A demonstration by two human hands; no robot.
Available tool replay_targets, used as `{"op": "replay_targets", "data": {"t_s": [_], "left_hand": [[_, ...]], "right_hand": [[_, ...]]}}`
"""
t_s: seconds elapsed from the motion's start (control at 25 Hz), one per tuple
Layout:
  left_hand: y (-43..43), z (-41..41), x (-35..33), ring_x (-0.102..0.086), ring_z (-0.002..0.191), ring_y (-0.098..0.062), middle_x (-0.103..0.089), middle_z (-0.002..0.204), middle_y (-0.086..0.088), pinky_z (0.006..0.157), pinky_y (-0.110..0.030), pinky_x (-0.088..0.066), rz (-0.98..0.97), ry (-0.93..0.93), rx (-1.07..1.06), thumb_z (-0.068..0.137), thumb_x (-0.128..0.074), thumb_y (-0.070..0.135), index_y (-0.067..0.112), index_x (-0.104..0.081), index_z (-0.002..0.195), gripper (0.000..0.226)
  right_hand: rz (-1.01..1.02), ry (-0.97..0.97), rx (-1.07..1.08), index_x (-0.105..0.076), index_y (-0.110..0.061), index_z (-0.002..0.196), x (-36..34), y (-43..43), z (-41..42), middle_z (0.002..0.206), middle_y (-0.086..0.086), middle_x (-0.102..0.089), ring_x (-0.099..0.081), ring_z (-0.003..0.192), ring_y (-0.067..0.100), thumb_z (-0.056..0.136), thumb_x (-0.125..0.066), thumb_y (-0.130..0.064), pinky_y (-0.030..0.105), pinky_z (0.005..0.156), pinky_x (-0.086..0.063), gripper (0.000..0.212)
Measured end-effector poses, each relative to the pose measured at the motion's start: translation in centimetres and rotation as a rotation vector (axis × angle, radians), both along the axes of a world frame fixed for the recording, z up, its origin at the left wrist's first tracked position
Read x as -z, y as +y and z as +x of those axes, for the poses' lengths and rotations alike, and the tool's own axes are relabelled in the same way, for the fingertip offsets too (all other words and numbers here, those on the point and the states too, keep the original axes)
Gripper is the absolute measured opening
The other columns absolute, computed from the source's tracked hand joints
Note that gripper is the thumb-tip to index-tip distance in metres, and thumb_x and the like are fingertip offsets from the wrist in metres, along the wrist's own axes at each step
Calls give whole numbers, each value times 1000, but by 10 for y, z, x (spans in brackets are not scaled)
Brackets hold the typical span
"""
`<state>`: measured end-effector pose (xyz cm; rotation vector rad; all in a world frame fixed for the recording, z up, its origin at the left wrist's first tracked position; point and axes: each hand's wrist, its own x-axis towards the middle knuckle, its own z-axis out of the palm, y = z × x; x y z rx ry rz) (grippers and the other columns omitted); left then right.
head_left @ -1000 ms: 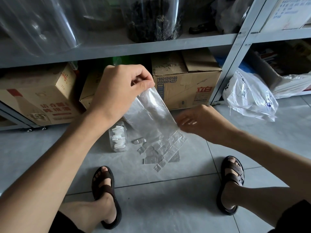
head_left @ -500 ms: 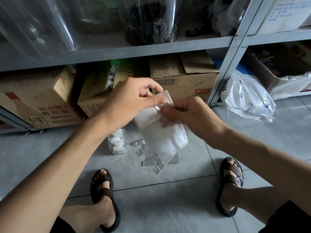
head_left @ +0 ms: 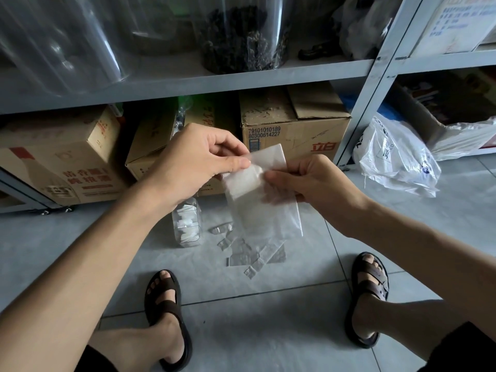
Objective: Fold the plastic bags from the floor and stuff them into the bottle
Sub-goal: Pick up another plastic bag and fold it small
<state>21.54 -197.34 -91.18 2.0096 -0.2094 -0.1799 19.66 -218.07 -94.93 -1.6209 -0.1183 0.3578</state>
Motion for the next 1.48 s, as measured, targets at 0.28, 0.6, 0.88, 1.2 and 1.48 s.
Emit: {"op": "replay_targets", "data": {"t_s": [0.28, 0.6, 0.88, 1.2, 1.48], "left_hand": [[-6, -6, 7, -73, 78, -21, -78, 91, -11, 73, -32, -62, -275, 410, -88, 58, -82, 30, 8, -75, 96, 44], [-10, -6, 18, -71, 93, -24, -77, 88, -2, 100, -52, -50, -165, 283, -113, 94, -65, 15, 11, -73, 92, 9], [-17, -11, 14, -70, 106, -16, -75, 112, -6, 95, -29, -52, -185, 305, -35, 102, -54, 20, 10, -67, 115, 21], [-12, -8, 16, -47, 129, -44, -56, 113, 0, 116, -55, -31, -312, 370, 7, 70, -72, 58, 20, -57, 111, 58], [-10, -7, 18, -68, 105, -19, -77, 101, 0, 115, -52, -35, -235, 336, -38, 103, -52, 26, 14, -79, 86, 34]], "right_hand": [[178, 102, 161, -74, -1, 92, -2, -6, 7, 78, 6, -73, -68, 64, 11, 93, -64, -13, 25, 65, -59, 16], [80, 132, 117, -74, -1, 96, -4, -11, 8, 93, 12, -76, -72, 79, 19, 92, -66, -16, 29, 72, -59, 17], [25, 76, 109, -76, -3, 95, -7, -12, 5, 88, 11, -77, -74, 75, 18, 90, -67, -7, 27, 68, -59, 11], [72, 59, 161, -75, -1, 97, -7, -10, 5, 88, 12, -77, -73, 74, 17, 90, -67, -6, 24, 66, -58, 12], [55, 35, 174, -75, 0, 98, -8, -9, 4, 87, 14, -76, -73, 71, 17, 89, -67, -3, 24, 65, -58, 12]]}}
